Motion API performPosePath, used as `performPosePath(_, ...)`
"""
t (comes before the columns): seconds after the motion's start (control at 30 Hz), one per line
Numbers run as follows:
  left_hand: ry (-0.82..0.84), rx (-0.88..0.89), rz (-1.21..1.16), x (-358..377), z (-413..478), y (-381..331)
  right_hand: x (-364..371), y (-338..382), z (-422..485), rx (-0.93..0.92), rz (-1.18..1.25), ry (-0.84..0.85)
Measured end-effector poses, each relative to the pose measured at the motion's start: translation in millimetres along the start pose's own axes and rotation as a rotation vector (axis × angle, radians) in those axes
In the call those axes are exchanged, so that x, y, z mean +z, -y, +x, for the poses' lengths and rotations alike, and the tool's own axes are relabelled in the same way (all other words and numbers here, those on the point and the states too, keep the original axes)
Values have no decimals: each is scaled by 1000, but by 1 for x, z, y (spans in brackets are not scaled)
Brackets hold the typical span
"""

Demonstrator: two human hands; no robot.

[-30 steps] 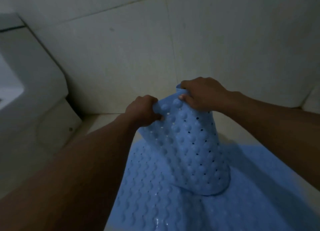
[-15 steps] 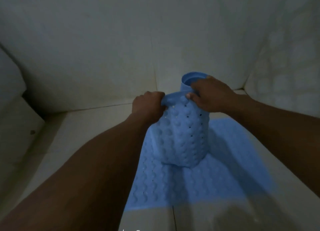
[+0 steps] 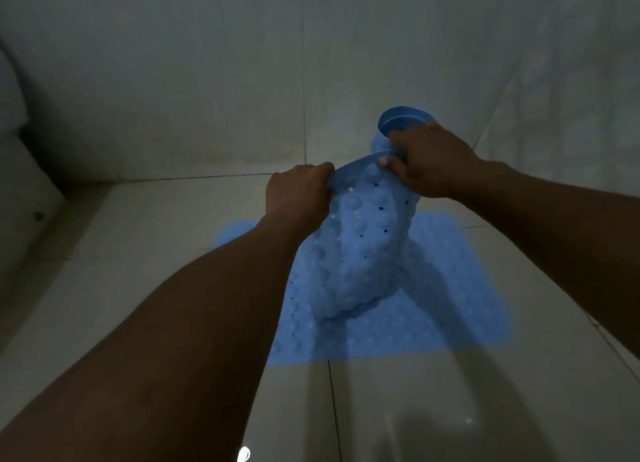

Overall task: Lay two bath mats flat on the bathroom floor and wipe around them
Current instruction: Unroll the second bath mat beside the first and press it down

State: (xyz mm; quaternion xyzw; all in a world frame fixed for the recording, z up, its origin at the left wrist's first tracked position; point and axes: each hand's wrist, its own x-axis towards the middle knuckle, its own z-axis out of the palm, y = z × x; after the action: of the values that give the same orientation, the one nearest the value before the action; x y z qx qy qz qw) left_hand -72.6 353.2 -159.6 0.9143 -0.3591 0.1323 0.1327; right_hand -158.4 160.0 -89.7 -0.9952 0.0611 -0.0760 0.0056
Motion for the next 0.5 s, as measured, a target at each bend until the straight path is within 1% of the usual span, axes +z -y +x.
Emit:
performPosePath(0.13, -41, -21, 57, -13, -28, -2, -4, 6, -21, -55, -44, 56)
performPosePath(0.23, -16, -45, 83, -31, -58, -9, -11, 14, -49, -129, -127, 91)
performPosePath(0.33, 40, -71, 107, -57, -92, -23, -22, 18, -78, -176, -288, 70)
performPosePath(0.5, 89, -98, 88, -90, -130, -45, -32, 10, -119, -181, -285, 39)
